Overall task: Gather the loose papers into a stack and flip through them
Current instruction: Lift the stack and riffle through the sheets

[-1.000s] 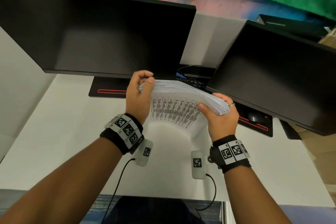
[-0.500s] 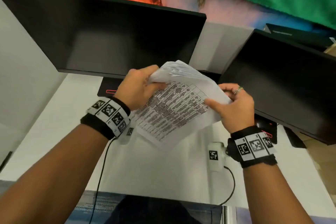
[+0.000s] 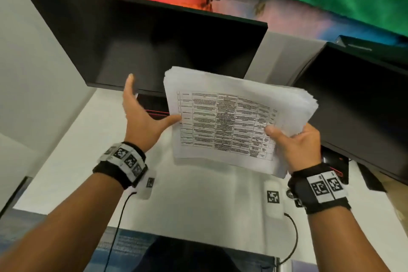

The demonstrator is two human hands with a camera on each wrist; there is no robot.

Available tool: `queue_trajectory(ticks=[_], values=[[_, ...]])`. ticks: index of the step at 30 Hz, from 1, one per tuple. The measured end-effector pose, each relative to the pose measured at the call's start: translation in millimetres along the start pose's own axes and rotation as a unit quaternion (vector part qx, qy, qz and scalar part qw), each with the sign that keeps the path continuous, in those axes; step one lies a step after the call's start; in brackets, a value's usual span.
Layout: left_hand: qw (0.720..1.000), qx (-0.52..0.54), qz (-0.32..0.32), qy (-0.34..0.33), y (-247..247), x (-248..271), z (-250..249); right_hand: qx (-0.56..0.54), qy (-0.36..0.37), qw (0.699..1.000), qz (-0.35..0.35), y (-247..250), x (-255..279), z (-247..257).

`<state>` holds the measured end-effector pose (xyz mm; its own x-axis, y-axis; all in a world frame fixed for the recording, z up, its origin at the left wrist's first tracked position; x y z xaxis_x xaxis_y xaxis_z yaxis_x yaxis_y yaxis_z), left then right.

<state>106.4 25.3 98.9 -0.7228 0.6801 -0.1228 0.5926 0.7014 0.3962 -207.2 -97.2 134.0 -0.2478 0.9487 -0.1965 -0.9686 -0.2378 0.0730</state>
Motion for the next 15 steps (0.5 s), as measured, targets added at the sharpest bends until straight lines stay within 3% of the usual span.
queue_trajectory(ticks=[2, 4, 5, 6, 8, 11, 12, 15], values=[[0.973, 0.14, 0.149, 0.104, -7.6, -1.8, 9.6, -0.012, -0.025, 1.0, 0.005, 2.3, 4.3, -7.6], [0.935, 0.173, 0.274, 0.144, -16.8, -1.8, 5.7, 0.005, -0.048, 0.999, 0.023, 0.5, 6.1, -16.6], [0.927, 0.171, 0.299, 0.15, -21.9, -1.2, 3.2, 0.014, -0.056, 0.998, 0.022, -0.6, 6.5, -20.4], [0.932, 0.161, 0.288, 0.148, -27.7, -0.4, 2.1, 0.022, -0.061, 0.998, 0.012, -1.6, 7.4, -23.1], [0.962, 0.134, 0.199, 0.128, -40.3, 8.6, 2.8, 0.033, -0.052, 0.998, -0.022, -3.7, 12.2, -28.5], [0.998, 0.013, 0.056, 0.021, -60.0, 30.2, 12.0, -0.002, -0.048, 0.996, -0.078, -10.1, 30.4, -40.5], [0.998, -0.001, 0.054, 0.026, -64.8, 36.2, 19.9, -0.008, -0.062, 0.994, -0.088, -12.3, 37.6, -48.2], [0.988, -0.016, 0.132, 0.08, -72.7, 42.9, 44.9, 0.01, -0.117, 0.988, -0.102, -12.6, 55.0, -76.2]])
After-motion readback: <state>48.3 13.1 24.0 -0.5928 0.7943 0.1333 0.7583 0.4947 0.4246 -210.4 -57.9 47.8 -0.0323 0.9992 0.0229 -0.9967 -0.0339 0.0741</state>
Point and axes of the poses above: each hand's wrist, its own x-axis away from the middle knuckle, its own y-axis out of the back of the hand, z = x × y, the point moved 1 cm from there along -x, towards the middle knuckle, and after that the axes turned 7 degrees about y, right-handed, at the moved point
